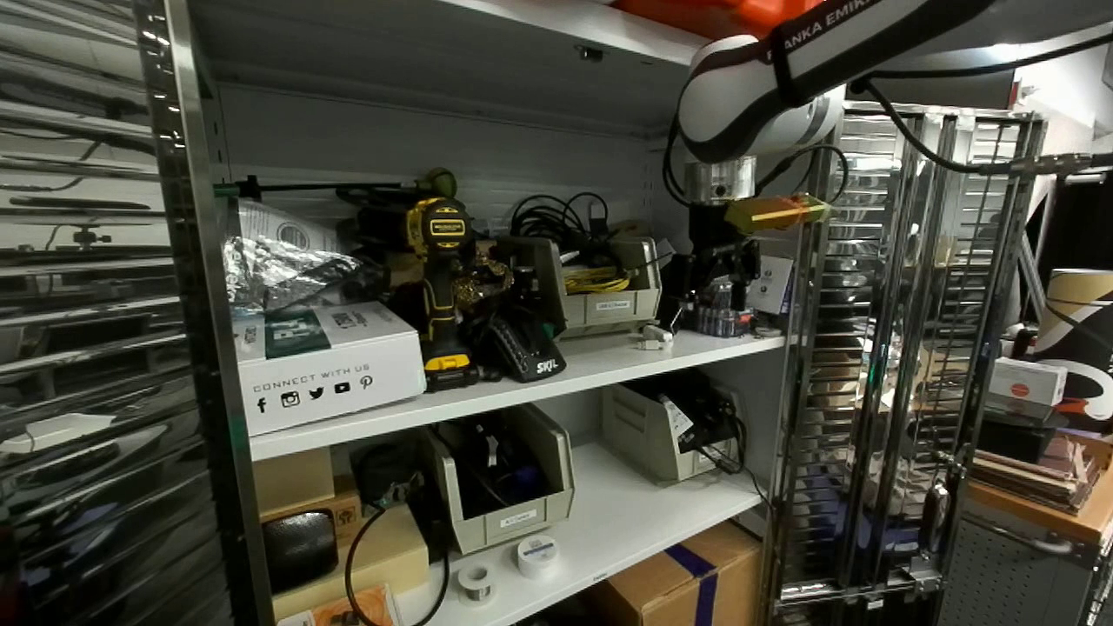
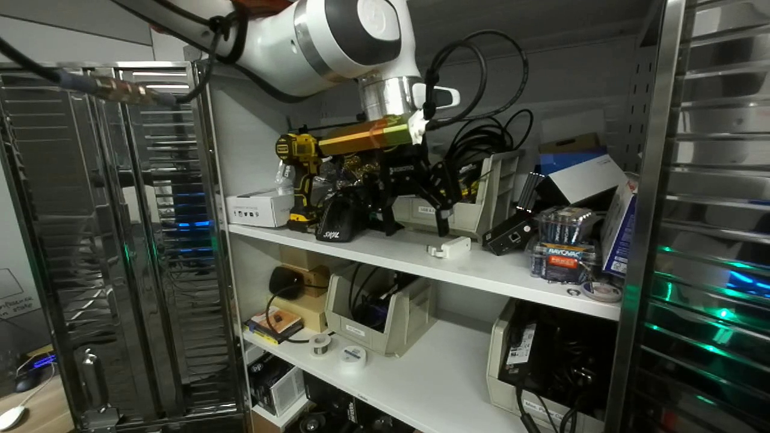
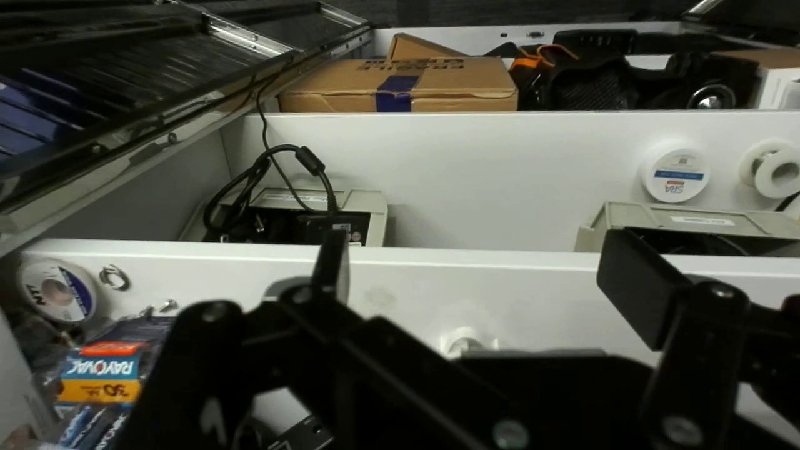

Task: Pick up the white cable and put it in the box.

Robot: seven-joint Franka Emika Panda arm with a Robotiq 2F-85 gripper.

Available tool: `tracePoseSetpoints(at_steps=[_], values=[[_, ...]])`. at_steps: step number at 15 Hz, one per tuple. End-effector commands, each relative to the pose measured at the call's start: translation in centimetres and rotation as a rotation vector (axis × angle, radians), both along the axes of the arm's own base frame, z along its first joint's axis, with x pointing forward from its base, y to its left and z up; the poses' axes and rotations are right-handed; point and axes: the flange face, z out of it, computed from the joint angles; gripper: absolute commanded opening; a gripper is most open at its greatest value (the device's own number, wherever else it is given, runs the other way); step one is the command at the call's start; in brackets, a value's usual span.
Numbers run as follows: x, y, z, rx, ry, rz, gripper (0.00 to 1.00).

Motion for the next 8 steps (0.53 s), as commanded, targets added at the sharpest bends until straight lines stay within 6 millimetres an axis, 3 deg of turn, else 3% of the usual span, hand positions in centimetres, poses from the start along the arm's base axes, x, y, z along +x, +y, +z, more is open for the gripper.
tracePoseSetpoints(at_steps=[1, 4, 8], values=[[2.1, -2.4, 0.5, 0.058, -0.045, -0.040, 1.00], [3.4, -4.0, -0.6, 0.136, -0.063, -0.092, 1.00], [5.5, -4.4, -2.1, 0.190, -0.076, -0.116, 1.00]])
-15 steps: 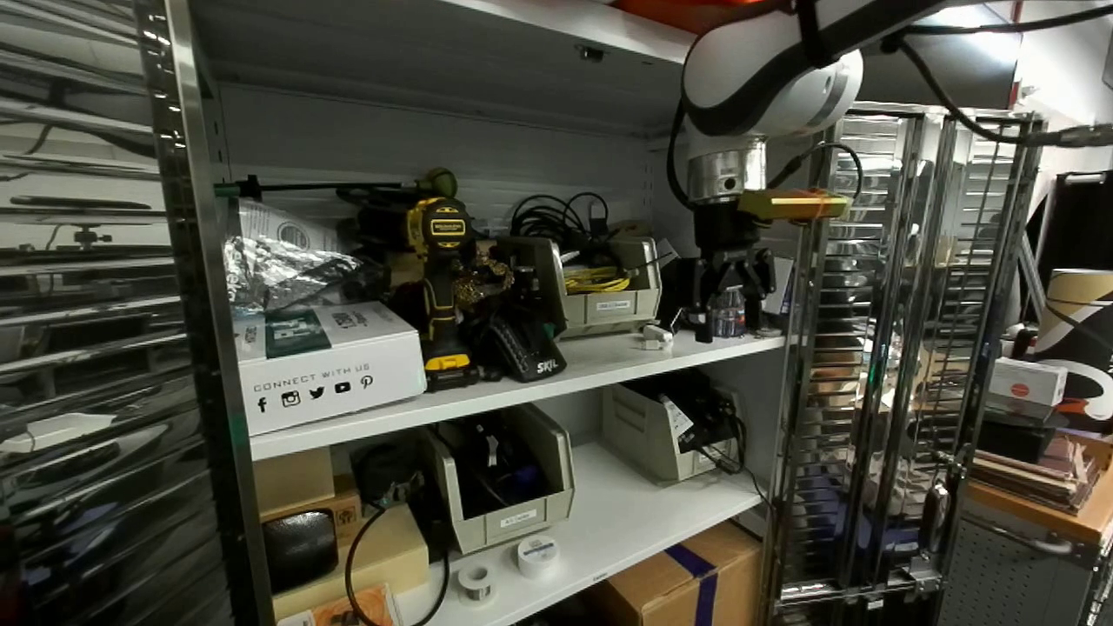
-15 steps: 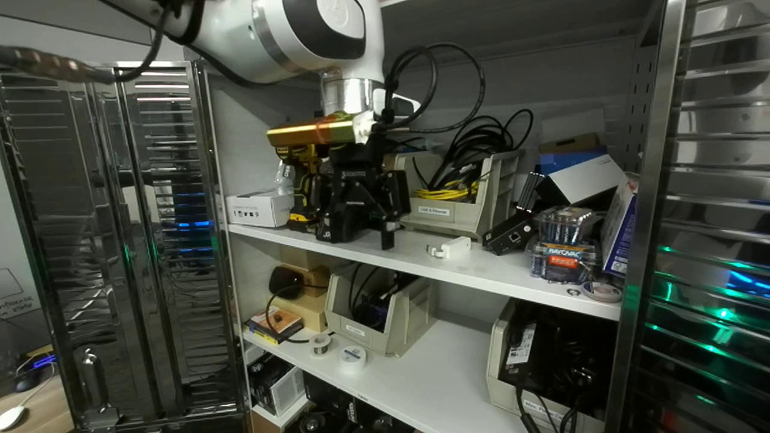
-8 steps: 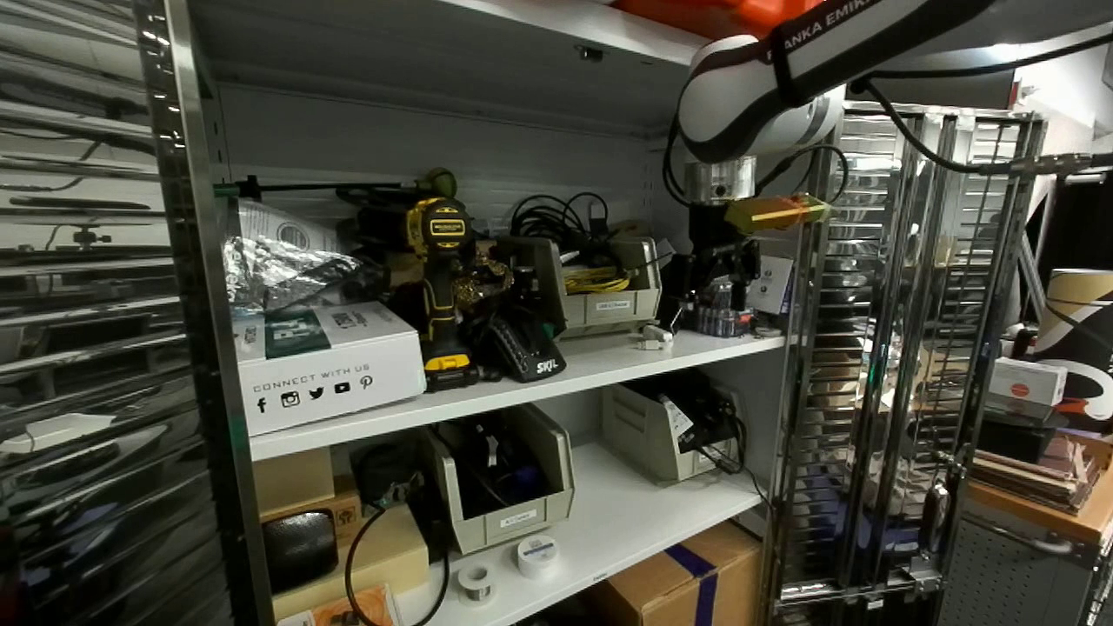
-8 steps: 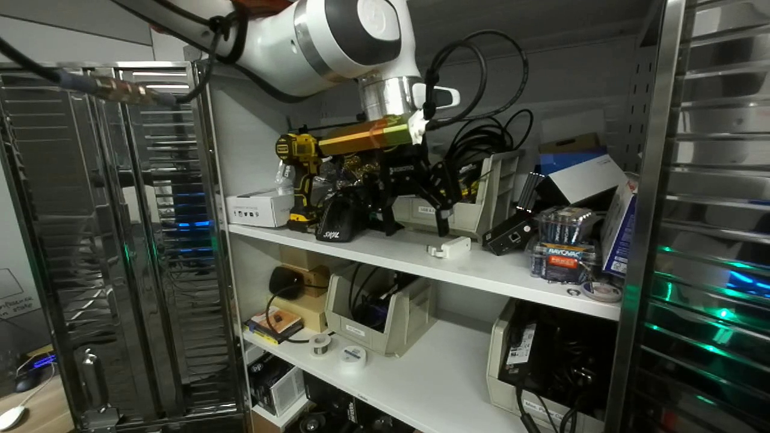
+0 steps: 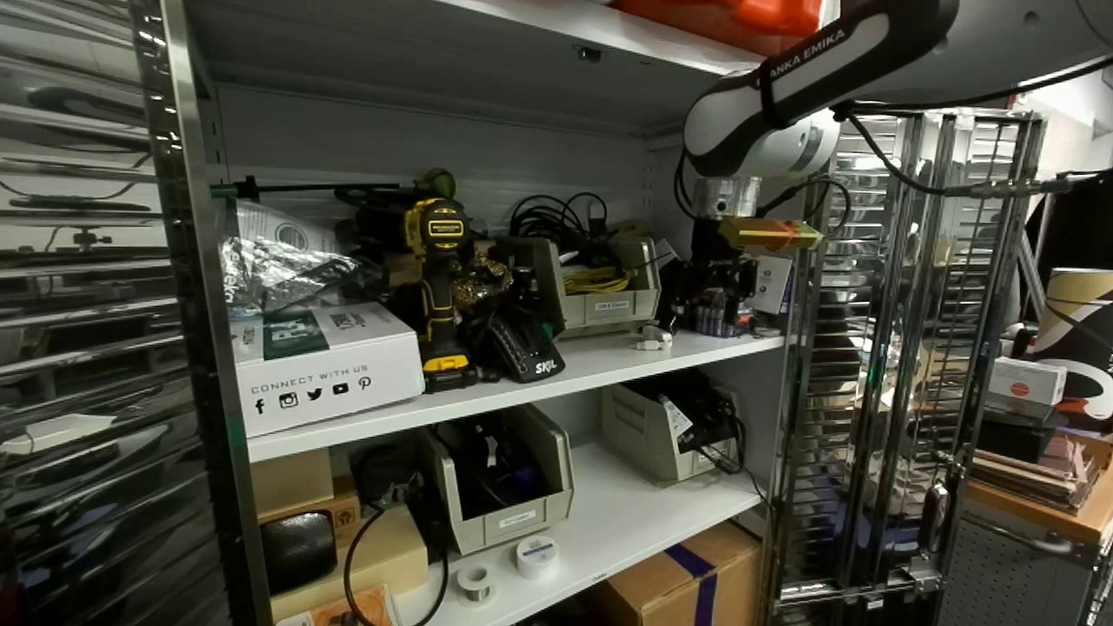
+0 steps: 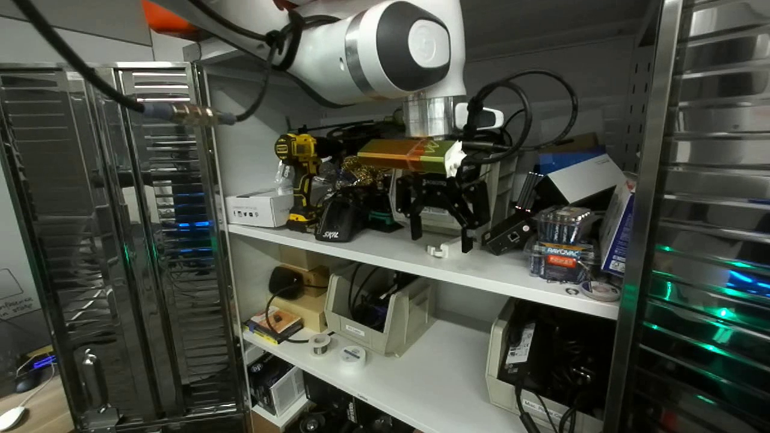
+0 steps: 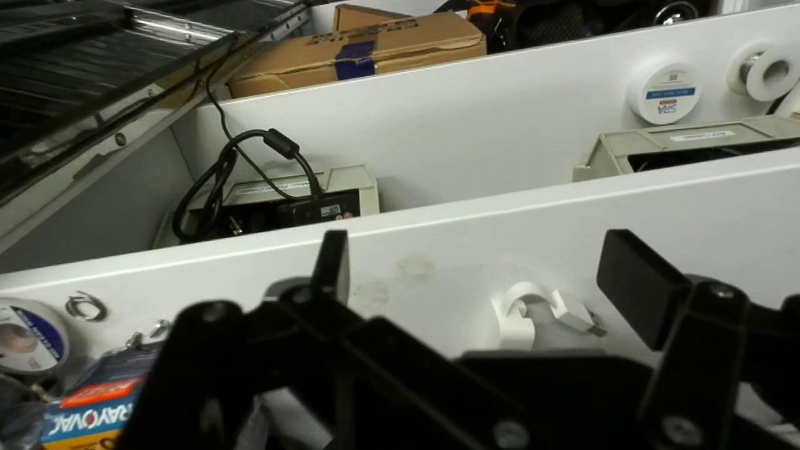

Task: Pick up the white cable and put it in the box.

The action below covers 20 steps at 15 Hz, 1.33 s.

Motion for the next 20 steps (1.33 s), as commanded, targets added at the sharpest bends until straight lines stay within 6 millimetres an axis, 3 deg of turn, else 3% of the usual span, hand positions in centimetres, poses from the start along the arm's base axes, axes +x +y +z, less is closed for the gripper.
tracePoseSetpoints(at_steps=[1, 10, 19, 20], values=[[2.7, -0.2, -0.3, 0.036, -0.035, -0.005, 1.00], [6.8, 1.7, 0.5, 0.021, -0.095, 0.026, 1.00], [8.7, 1.0, -1.2, 0.026, -0.087, 0.018, 1.00], [8.8, 1.1, -1.3, 0.026, -0.085, 0.018, 0.92]])
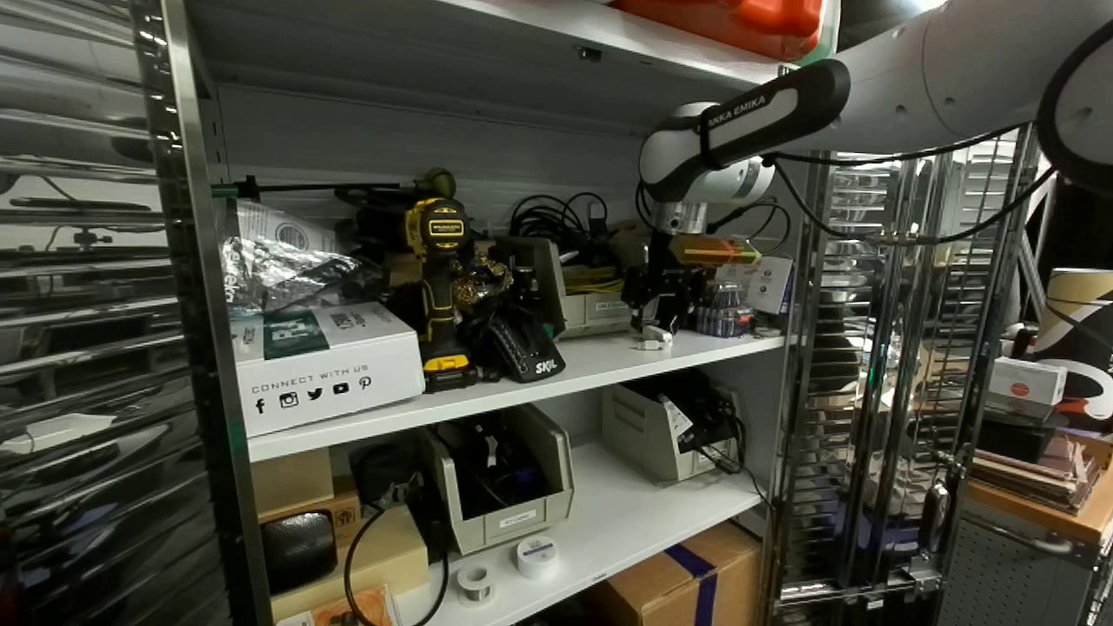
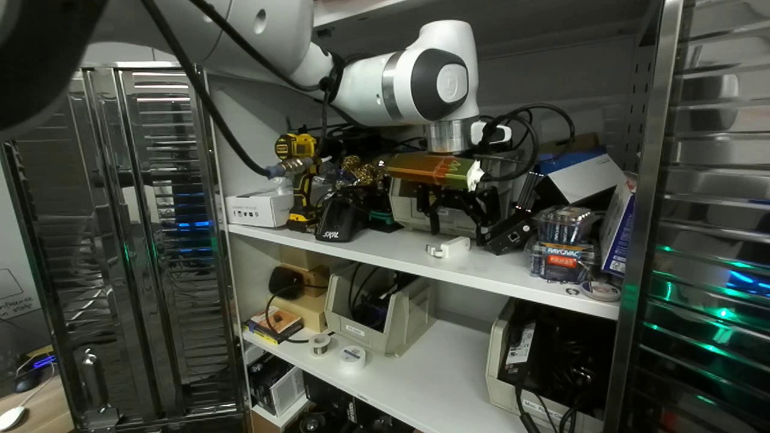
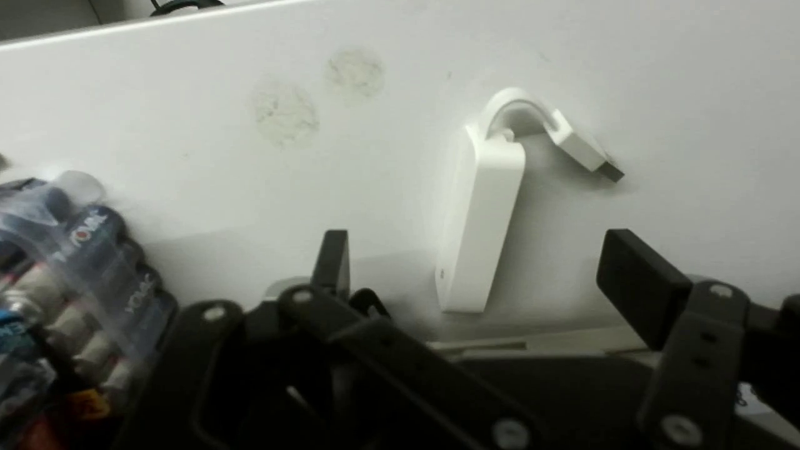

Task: Pick up the white cable and put it in the box.

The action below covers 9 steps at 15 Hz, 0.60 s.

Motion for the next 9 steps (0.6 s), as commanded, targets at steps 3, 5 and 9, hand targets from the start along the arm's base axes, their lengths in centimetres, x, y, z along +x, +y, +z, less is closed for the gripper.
tracePoseSetpoints(at_steps=[3, 5, 9], values=[[0.95, -0.17, 0.35, 0.021, 0.004, -0.010, 0.58], [0.84, -0.20, 0.46, 0.020, 0.008, -0.014, 0.42], [0.31, -0.44, 0.68, 0.023, 0.033, -0.037, 0.11]])
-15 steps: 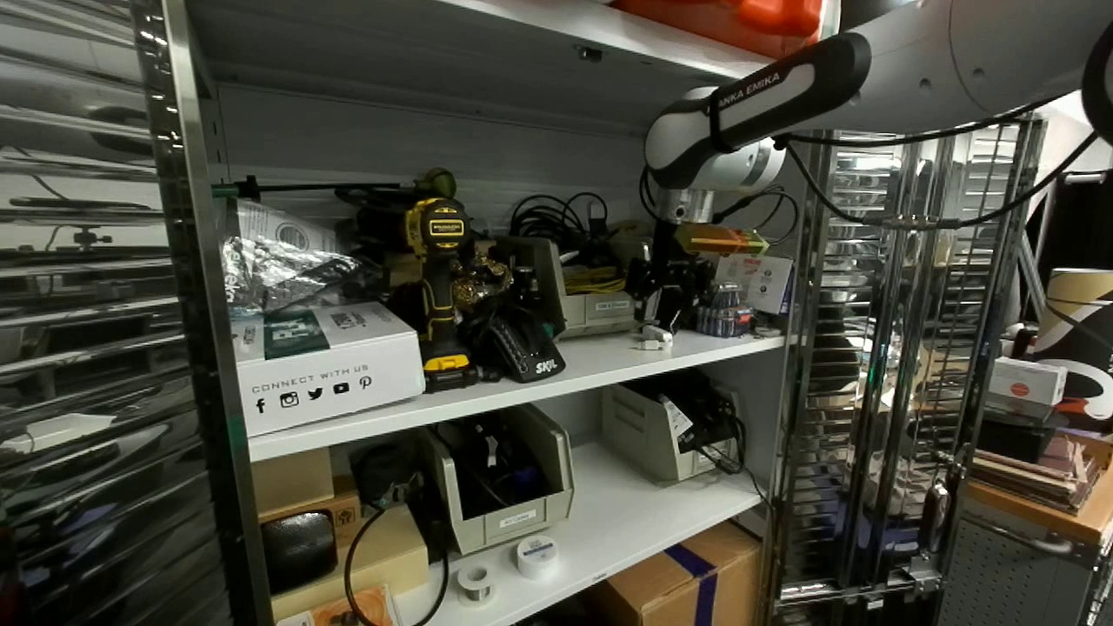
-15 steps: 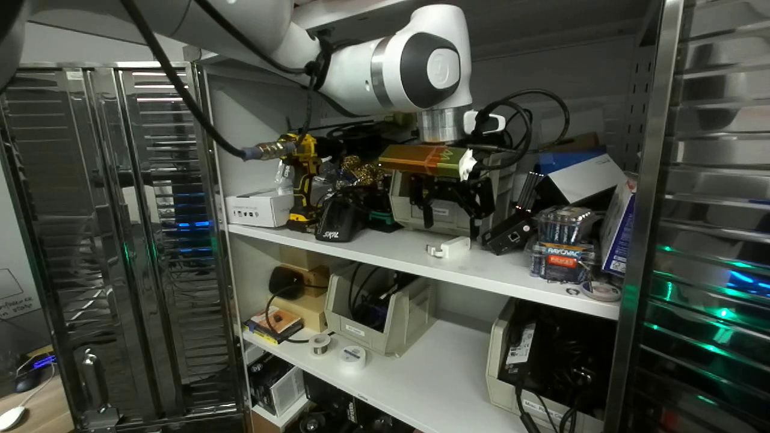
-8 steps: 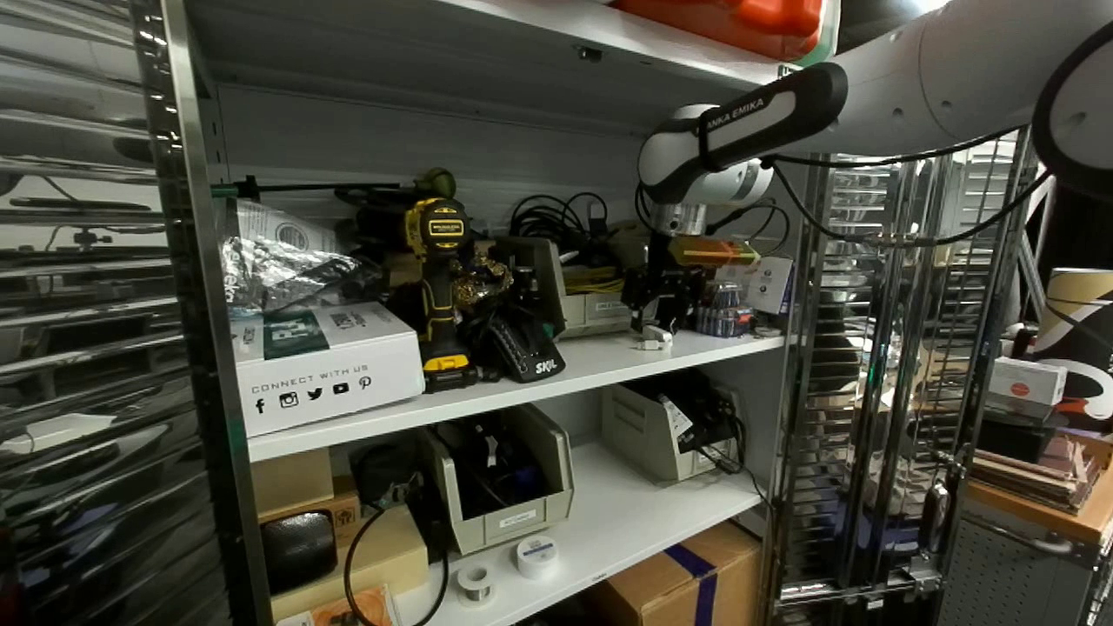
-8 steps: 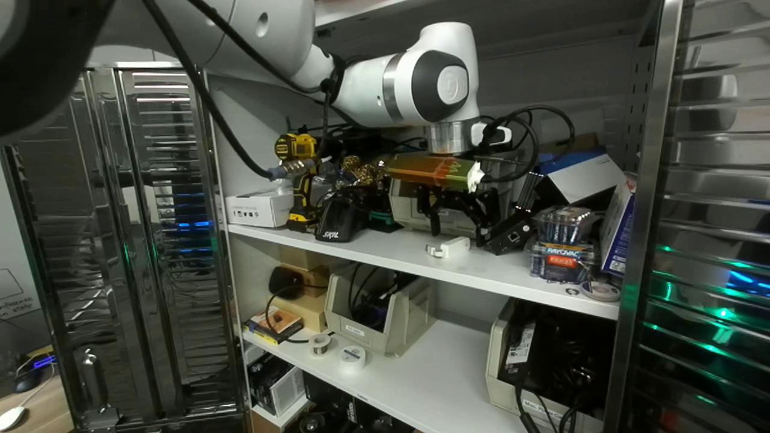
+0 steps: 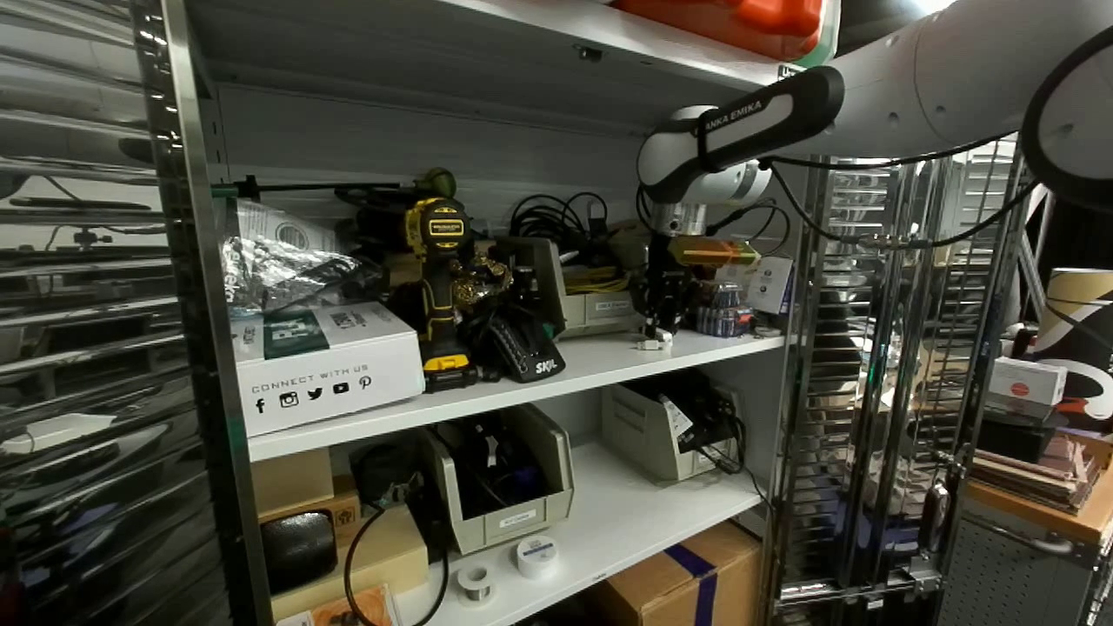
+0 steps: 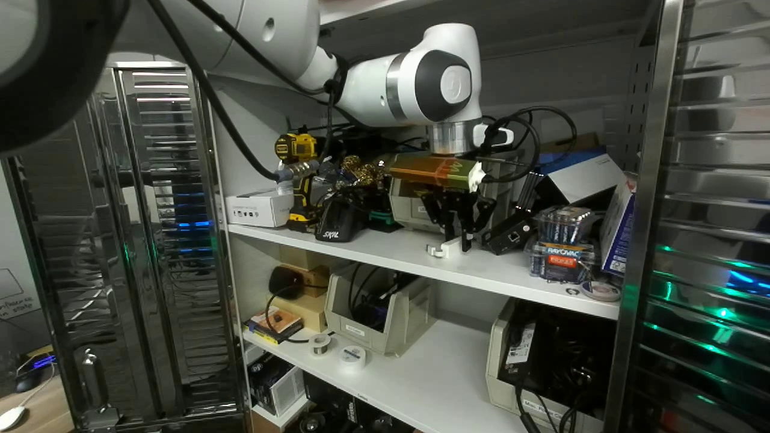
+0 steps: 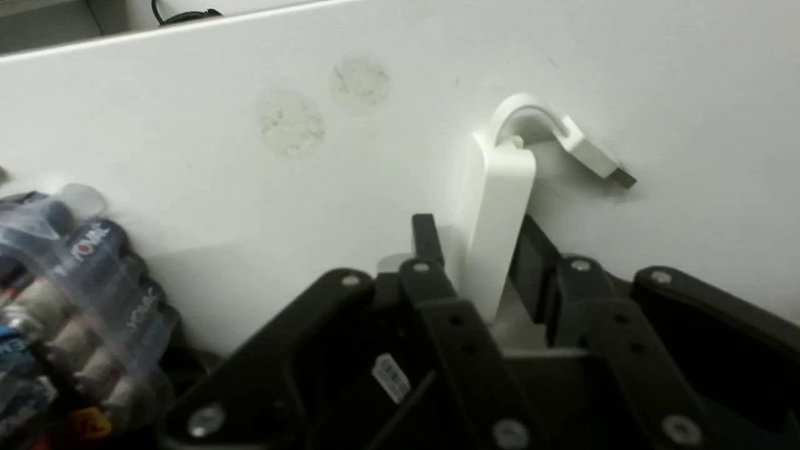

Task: Pick up the white cable and put it in the box.

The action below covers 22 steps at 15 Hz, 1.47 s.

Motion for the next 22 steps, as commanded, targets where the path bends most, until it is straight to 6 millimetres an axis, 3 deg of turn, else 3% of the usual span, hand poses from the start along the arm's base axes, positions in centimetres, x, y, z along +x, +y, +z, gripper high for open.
tracePoseSetpoints(at_steps=[1, 2, 4, 6, 9, 13, 14, 17, 22], values=[[-0.1, -0.3, 0.9, 0.014, 0.014, -0.035, 0.05], [-0.2, -0.4, 0.7, 0.014, 0.029, -0.050, 0.00], [-0.8, -0.5, 0.5, 0.032, 0.076, -0.108, 0.07], [-1.8, -0.1, 0.9, 0.044, 0.112, -0.144, 0.05], [-3.9, 1.7, 2.3, 0.058, 0.154, -0.120, 0.05], [-6.3, 5.2, 6.2, 0.041, 0.090, -0.052, 0.05], [-6.6, 5.9, 6.2, 0.035, 0.081, -0.041, 0.05], [-6.3, 7.2, 7.2, -0.010, -0.022, -0.028, 0.05], [-6.1, 8.7, 5.7, -0.137, -0.174, 0.012, 0.05]])
